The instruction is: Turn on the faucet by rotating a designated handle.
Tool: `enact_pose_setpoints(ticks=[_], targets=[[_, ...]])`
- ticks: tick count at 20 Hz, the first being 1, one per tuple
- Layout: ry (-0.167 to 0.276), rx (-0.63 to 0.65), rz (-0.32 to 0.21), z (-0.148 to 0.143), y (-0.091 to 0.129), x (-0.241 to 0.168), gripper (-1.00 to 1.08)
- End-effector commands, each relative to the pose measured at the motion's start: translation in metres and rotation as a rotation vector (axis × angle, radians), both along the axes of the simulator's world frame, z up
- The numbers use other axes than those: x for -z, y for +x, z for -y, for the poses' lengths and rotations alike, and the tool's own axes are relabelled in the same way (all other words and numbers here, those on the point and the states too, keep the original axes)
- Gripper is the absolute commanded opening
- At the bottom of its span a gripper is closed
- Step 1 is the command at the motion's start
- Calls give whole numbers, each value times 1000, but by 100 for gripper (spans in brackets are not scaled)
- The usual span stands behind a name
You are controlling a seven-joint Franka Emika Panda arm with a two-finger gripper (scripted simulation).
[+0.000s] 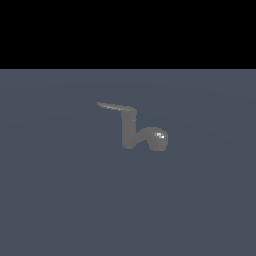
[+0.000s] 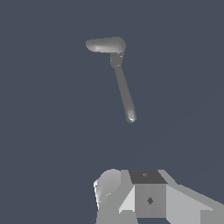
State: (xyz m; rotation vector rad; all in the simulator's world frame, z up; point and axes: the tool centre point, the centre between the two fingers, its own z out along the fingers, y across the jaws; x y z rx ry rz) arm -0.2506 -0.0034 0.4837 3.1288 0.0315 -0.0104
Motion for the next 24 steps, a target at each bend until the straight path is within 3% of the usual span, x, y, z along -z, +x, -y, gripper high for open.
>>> enact_pose_setpoints(ticks=[1,13,24], targets=[[0,0,0,0,0,0,-100],[1,76,0,-16,10,17,-100],[3,276,2,-53,42,62,-100]])
